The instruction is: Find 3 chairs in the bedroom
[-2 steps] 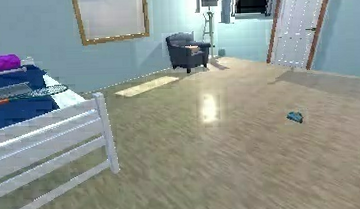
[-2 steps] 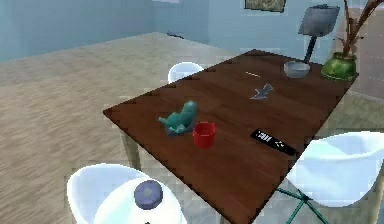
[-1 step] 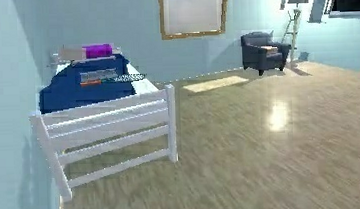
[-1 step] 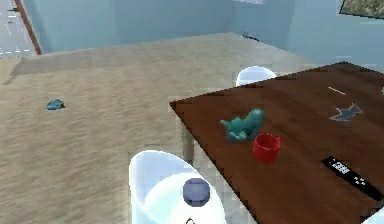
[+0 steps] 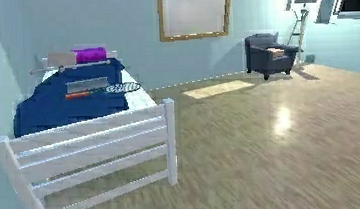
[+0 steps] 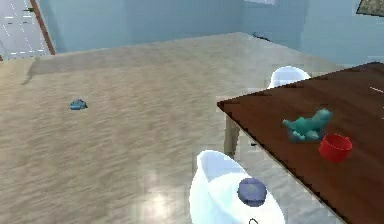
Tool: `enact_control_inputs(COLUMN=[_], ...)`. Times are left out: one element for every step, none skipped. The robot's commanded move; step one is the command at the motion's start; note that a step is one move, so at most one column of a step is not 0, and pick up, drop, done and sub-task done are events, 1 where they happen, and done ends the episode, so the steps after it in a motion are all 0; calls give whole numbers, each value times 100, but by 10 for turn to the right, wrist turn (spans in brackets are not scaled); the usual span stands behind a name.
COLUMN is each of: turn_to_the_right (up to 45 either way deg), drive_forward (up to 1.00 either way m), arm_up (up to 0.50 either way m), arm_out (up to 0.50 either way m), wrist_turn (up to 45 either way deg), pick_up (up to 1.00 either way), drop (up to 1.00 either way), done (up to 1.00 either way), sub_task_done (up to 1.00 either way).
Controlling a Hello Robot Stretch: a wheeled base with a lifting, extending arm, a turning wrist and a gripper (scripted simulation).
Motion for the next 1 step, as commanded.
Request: enact_control_inputs(turn_to_the_right=[450], drive_forward=[0], arm_up=[0], arm_out=[0], wrist_turn=[0], pick_up=[0], drop=[0], done=[0], sub_task_done=[0])
